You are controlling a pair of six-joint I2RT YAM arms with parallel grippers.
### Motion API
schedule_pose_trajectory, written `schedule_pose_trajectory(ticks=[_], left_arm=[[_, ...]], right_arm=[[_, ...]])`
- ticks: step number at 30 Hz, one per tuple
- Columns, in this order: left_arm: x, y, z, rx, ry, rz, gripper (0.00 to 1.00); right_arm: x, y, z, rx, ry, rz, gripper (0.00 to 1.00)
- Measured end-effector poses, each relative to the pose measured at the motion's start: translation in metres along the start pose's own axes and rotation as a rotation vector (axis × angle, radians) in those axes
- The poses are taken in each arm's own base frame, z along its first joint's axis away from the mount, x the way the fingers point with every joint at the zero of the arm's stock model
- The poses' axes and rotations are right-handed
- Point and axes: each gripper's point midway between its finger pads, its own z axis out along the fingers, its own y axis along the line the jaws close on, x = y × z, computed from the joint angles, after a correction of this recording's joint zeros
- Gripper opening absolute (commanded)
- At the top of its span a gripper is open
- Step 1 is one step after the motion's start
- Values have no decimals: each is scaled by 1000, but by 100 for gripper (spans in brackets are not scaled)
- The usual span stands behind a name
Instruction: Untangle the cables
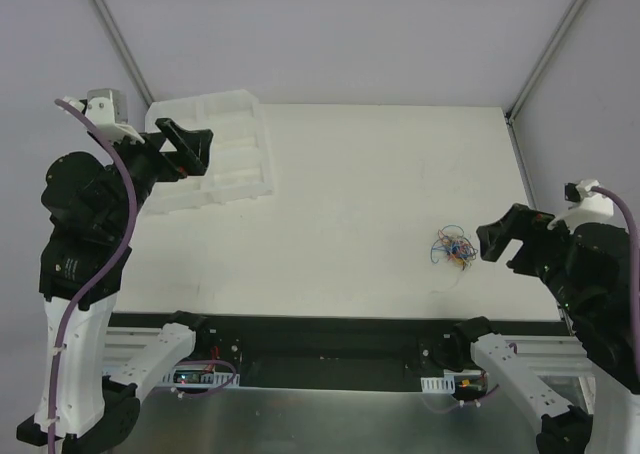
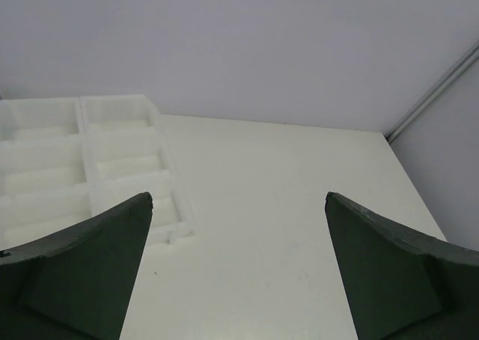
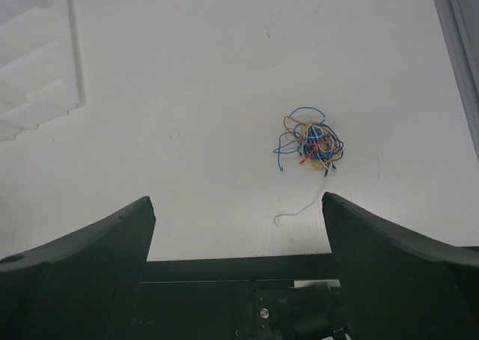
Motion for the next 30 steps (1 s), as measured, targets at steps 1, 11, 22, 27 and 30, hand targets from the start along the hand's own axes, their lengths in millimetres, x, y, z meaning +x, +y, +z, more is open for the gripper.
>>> schedule_pose_trajectory(ticks=[1, 11, 22, 27, 30], left_arm=[[3, -1, 1, 6, 12, -3, 99], [55, -13, 19, 84, 174, -47, 99], [140, -37, 26, 195, 524, -242, 99], [214, -42, -2, 207, 787, -343, 96], [237, -53, -23, 236, 882, -377, 92]], right_arm=[[3, 0, 2, 4, 10, 1, 96], [67, 7, 63, 47, 283, 33, 96], [129, -47, 167, 279, 593, 288, 96], [150, -60, 182, 298, 659, 285, 98], [160, -78, 187, 345, 681, 294, 95]])
